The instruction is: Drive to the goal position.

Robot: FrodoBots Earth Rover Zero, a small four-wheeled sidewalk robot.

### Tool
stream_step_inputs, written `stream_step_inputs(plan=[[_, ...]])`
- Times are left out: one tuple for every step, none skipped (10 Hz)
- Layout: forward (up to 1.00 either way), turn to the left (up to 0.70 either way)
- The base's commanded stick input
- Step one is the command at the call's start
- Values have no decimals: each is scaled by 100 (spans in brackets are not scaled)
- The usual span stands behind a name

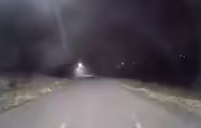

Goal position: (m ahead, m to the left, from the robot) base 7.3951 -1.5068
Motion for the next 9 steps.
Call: stream_step_inputs(plan=[[100,9],[100,11],[100,5],[100,5],[100,5],[100,5],[100,5],[100,8],[100,8]])
